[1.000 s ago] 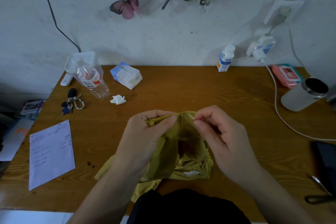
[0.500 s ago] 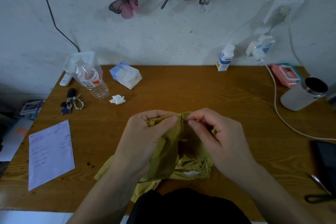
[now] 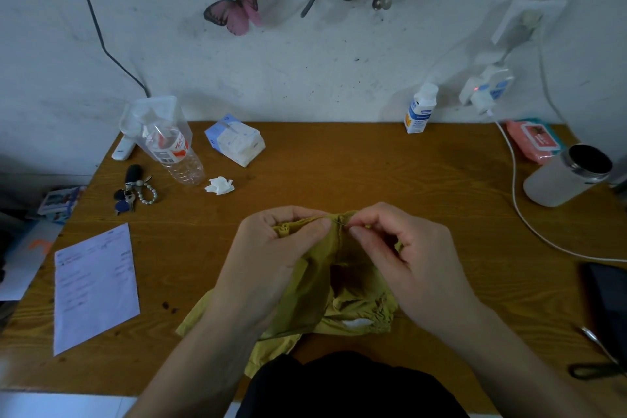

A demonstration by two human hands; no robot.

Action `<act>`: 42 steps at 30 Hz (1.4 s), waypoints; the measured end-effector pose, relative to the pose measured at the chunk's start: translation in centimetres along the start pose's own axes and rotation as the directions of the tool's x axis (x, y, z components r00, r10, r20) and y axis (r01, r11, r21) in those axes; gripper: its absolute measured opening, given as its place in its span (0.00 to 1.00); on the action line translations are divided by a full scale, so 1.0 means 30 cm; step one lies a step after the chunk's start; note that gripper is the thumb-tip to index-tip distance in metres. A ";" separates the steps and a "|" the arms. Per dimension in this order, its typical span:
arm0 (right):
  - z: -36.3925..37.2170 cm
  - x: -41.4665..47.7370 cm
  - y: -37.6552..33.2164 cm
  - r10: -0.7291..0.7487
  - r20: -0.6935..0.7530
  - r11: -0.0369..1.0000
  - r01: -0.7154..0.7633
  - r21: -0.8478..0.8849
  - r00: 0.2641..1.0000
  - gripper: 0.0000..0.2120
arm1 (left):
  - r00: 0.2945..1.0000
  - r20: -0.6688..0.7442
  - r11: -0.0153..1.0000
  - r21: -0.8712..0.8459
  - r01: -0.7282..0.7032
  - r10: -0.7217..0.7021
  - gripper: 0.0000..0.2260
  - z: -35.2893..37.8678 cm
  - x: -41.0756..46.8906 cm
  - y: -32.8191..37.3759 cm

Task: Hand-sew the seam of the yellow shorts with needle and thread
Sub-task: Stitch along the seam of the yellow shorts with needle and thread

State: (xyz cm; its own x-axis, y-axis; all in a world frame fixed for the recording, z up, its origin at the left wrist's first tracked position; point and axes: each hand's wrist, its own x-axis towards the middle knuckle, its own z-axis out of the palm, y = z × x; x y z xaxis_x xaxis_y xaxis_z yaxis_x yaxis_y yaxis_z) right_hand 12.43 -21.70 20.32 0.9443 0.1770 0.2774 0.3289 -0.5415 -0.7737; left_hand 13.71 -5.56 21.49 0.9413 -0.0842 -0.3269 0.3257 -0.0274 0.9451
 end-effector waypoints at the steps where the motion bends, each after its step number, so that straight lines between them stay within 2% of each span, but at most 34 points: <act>1: -0.001 0.000 -0.001 0.000 0.002 1.000 0.000 -0.003 1.000 0.07 | 1.000 -0.004 1.000 0.000 -0.003 0.003 0.06 0.000 0.000 -0.001; 5: -0.005 -0.001 -0.001 0.008 0.014 1.000 -0.008 -0.011 1.000 0.07 | 1.000 0.006 0.999 0.045 -0.027 0.027 0.07 -0.003 -0.001 -0.006; 9: -0.012 -0.001 0.007 0.029 0.057 1.000 -0.029 -0.006 0.998 0.04 | 0.992 0.006 0.974 0.186 -0.127 0.128 0.07 0.001 -0.005 -0.012; 12: -0.026 0.008 0.019 0.089 0.118 0.995 -0.092 0.027 0.989 0.04 | 0.981 -0.005 0.941 0.281 -0.187 0.196 0.06 0.004 -0.006 -0.018; 16: -0.052 0.018 0.030 0.187 0.253 0.971 -0.217 0.097 0.949 0.12 | 0.973 0.005 0.916 0.334 -0.220 0.232 0.06 0.011 -0.012 -0.020; 19: -0.057 0.021 0.031 0.217 0.312 0.955 -0.266 0.127 0.925 0.08 | 0.969 0.004 0.900 0.368 -0.232 0.248 0.06 0.013 -0.015 -0.022; 24: -0.047 0.015 0.016 0.187 0.186 0.973 -0.208 0.098 0.964 0.05 | 0.952 -0.022 0.870 0.413 -0.270 0.306 0.05 0.030 -0.020 -0.020; 29: -0.018 0.002 -0.003 0.108 0.039 0.993 -0.106 -0.060 0.993 0.03 | 0.895 -0.141 0.819 0.481 -0.312 0.424 0.04 0.050 -0.025 -0.026; 34: 0.006 -0.001 -0.019 0.054 -0.018 0.982 -0.057 -0.178 0.998 0.03 | 0.852 -0.162 0.761 0.553 -0.341 0.499 0.03 0.083 -0.039 -0.046; 38: 0.008 -0.001 -0.020 0.061 -0.031 0.982 -0.065 -0.177 0.998 0.03 | 0.867 -0.148 0.779 0.528 -0.338 0.476 0.04 0.089 -0.039 -0.044; 42: -0.018 0.004 -0.015 0.131 0.020 0.991 -0.130 -0.021 0.991 0.05 | 0.945 -0.128 0.887 0.400 -0.230 0.302 0.05 0.062 -0.025 -0.023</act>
State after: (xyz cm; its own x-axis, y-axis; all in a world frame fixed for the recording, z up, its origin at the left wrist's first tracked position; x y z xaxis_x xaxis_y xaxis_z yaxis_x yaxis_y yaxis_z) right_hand 12.37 -21.88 21.01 0.9792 0.1209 0.1629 0.2029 -0.5774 -0.7908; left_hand 12.61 -7.34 21.08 0.9990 0.0393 -0.0233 0.0372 -0.4036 0.9142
